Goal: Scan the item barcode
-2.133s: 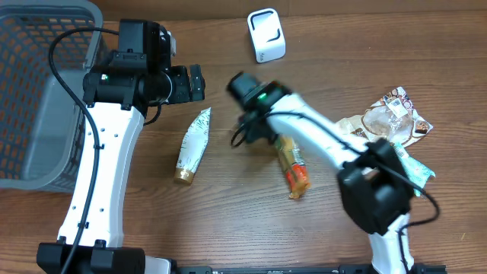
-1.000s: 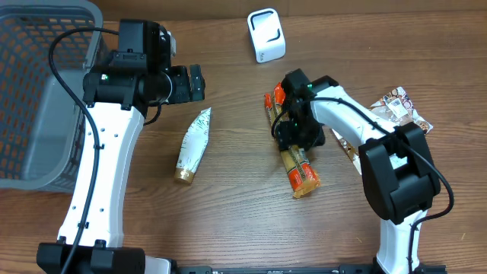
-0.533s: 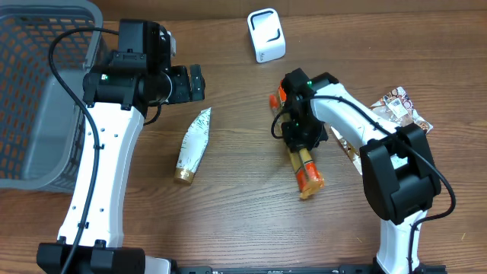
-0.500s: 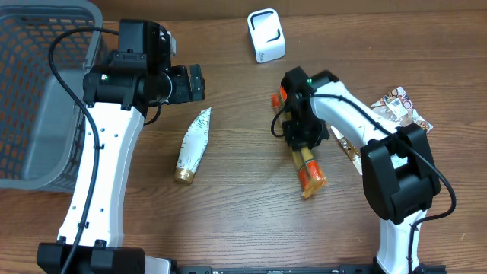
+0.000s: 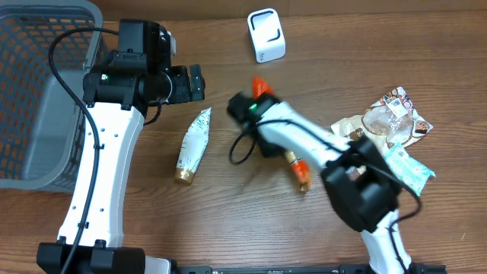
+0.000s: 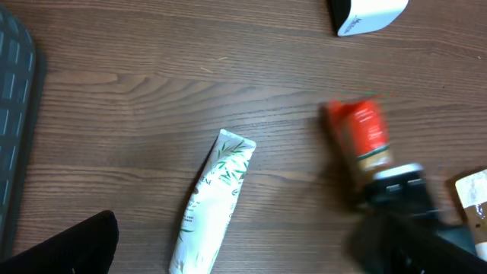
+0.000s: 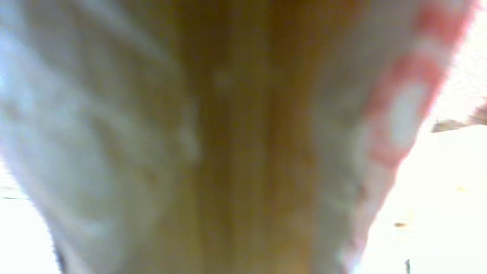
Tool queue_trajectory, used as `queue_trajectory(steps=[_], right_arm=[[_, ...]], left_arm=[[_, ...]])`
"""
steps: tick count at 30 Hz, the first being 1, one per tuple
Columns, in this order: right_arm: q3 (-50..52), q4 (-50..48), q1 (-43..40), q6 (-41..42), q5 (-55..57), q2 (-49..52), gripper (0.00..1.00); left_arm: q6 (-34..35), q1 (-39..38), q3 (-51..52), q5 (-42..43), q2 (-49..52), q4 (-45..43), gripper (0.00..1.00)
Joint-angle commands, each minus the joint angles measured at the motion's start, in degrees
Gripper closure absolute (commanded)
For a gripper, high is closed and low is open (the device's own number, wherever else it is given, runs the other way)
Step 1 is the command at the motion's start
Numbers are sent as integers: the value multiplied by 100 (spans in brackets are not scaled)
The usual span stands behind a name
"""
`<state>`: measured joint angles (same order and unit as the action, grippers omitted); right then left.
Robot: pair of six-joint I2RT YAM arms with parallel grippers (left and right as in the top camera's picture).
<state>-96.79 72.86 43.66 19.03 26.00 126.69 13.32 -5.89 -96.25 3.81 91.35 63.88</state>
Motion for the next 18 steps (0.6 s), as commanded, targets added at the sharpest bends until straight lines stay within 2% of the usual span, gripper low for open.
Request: queue_trajectory(steps=[1, 4, 8, 11, 13, 18], right_arm=[[-181, 0, 129, 203, 481, 326, 78], [-192, 59, 363, 199, 262, 361, 71], [-348, 59, 693, 170, -282, 350, 53], [-498, 68, 903, 127, -741, 350, 35], [-678, 142, 938, -83, -1158, 350, 30], [-1215, 422, 638, -417, -1565, 284, 28]], left_arm=[[-92, -13, -103, -17, -72, 0, 0], [-90, -13, -103, -17, -72, 0, 0], [-90, -13, -103, -17, -72, 0, 0], [-90, -13, -103, -17, -72, 0, 0], [-90, -13, -103, -17, -72, 0, 0], [-90, -13, -103, -17, -72, 0, 0]])
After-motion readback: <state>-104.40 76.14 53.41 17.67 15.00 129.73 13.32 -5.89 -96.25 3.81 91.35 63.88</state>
